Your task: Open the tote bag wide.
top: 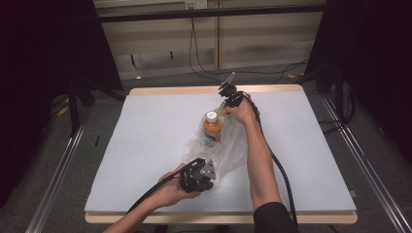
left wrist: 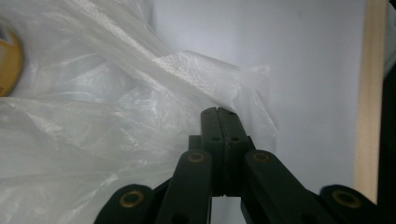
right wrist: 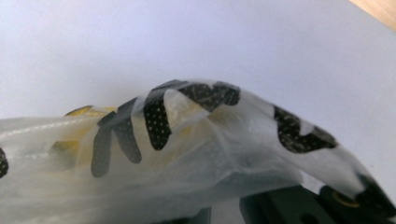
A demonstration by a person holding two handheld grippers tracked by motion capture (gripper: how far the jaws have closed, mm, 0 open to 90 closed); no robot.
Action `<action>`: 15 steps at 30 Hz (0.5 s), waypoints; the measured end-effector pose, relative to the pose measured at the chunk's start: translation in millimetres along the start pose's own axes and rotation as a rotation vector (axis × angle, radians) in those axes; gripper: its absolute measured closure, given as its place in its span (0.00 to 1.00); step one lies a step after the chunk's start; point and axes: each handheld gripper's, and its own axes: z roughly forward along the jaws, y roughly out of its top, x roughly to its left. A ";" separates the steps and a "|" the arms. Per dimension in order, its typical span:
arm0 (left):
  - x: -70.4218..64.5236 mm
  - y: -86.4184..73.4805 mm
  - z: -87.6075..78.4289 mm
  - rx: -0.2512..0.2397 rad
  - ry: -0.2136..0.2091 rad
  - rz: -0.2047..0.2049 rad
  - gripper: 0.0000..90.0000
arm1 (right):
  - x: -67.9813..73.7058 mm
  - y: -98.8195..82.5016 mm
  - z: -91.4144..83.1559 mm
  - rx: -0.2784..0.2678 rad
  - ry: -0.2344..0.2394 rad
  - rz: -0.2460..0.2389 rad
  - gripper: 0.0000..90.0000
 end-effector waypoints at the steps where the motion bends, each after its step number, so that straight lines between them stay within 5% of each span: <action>1: -1.4 -0.5 0.0 -0.004 0.008 -0.006 1.00 | -2.1 -0.5 0.1 -0.006 -0.007 -0.001 1.00; 6: 1.3 -3.4 -1.5 -0.013 -0.037 -0.014 1.00 | -4.9 -2.0 -0.6 -0.006 -0.043 0.020 1.00; 9: -0.4 -4.4 -2.2 -0.014 -0.035 -0.015 1.00 | -6.9 -3.1 -0.9 -0.010 -0.027 0.029 1.00; 10: 0.5 -3.9 -1.9 -0.017 -0.045 -0.018 1.00 | -9.6 -5.0 -2.0 -0.023 0.045 0.051 1.00; 12: 2.6 -2.9 -3.3 -0.035 -0.031 -0.024 1.00 | -7.9 -6.9 -4.2 -0.043 0.093 0.054 1.00; 15: 9.1 -1.6 -11.8 -0.092 -0.031 -0.055 1.00 | 2.2 -9.0 -13.9 -0.096 0.180 -0.004 1.00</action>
